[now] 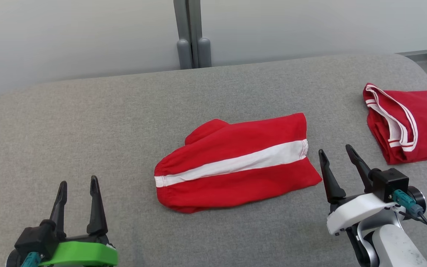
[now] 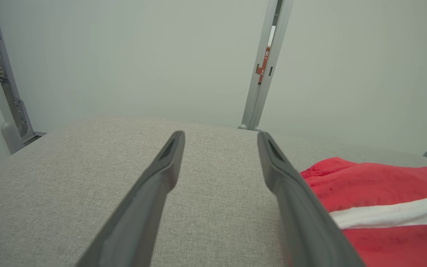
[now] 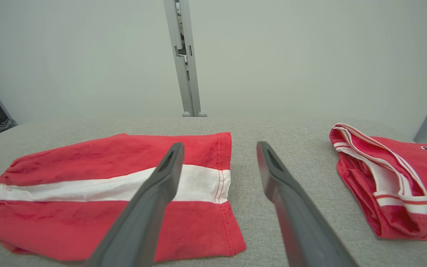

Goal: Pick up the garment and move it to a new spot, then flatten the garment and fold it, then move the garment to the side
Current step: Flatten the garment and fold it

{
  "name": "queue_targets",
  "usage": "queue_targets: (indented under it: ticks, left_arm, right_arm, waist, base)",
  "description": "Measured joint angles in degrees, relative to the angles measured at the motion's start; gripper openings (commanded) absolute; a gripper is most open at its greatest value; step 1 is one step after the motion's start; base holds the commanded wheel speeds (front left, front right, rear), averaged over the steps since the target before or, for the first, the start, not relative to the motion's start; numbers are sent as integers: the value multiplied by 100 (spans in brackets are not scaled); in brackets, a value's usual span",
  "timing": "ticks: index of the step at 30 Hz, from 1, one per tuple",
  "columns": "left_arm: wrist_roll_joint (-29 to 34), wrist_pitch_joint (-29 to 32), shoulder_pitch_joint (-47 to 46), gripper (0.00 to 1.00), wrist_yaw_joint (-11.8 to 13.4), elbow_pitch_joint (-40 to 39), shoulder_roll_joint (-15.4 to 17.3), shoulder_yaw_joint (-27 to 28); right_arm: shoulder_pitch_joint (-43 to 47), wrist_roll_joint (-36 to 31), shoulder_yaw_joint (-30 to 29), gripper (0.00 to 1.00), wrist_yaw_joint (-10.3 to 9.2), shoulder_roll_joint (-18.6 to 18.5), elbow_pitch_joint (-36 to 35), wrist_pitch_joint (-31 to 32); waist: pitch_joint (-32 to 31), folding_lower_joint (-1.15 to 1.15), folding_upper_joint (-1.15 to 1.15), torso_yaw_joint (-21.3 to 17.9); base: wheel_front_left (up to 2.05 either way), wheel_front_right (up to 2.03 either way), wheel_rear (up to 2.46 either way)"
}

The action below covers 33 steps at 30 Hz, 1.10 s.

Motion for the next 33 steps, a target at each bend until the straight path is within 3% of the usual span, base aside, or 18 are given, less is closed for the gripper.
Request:
queue_targets:
  ticks: [13,33]
  left_arm:
    - [152,-1,105,100,-266,517,-63,315]
    - [-43,-1,132,100,-292,539,-67,157]
  right_arm:
    - [-14,45,-90,100,0,51,212,-114]
    - [-2,41,-153,100,0,126,249,-146]
  waist:
    - [-178,0,0,231]
    - [-119,0,0,200]
  base:
    - [0,0,0]
    - [0,0,0]
